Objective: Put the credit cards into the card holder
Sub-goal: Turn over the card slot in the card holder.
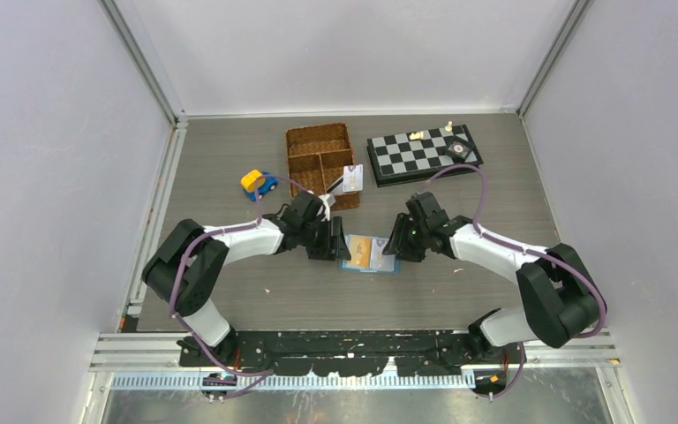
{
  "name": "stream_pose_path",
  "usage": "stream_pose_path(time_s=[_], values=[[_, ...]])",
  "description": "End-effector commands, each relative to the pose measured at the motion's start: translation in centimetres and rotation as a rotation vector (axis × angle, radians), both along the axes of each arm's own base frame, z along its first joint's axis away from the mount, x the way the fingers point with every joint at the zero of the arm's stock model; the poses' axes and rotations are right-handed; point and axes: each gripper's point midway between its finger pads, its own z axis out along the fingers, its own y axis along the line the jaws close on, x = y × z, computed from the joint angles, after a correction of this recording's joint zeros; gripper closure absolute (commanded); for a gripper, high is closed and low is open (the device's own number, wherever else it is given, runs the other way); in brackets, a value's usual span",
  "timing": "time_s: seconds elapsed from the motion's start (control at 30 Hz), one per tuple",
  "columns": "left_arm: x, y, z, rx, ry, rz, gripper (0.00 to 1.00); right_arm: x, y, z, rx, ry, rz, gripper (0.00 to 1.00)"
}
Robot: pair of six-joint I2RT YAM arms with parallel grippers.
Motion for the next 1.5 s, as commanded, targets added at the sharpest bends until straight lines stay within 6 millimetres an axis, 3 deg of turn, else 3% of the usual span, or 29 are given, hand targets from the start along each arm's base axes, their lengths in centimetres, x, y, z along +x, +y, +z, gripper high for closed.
stream_pose_path(time_s=[0.0, 0.5, 0.7, 1.1, 1.47], values=[[0.3, 0.2, -0.7, 0.017, -0.006, 0.004, 0.45, 0.6, 0.8, 0.1, 0.052, -0.014, 0.009, 0.53], [-0.1, 0.6, -1.8, 0.036, 0.016, 0.011, 0.45, 0.2, 0.3, -2.0, 0.024, 0.031, -0.014, 0.55], [0.0, 0.0, -1.3, -0.010, 0.006, 0.010, 0.50, -0.2, 1.7, -2.7, 0.109, 0.052, 0.004, 0.55], [1.3, -1.4, 3.8, -0.210, -0.143, 0.075, 0.66, -0.9, 2.3, -4.4, 0.140, 0.115, -0.001, 0.62], [1.5, -1.7, 6.6, -0.335, -0.230, 0.105, 0.74, -1.0, 2.4, -4.7, 0.136, 0.129, -0.003, 0.64]])
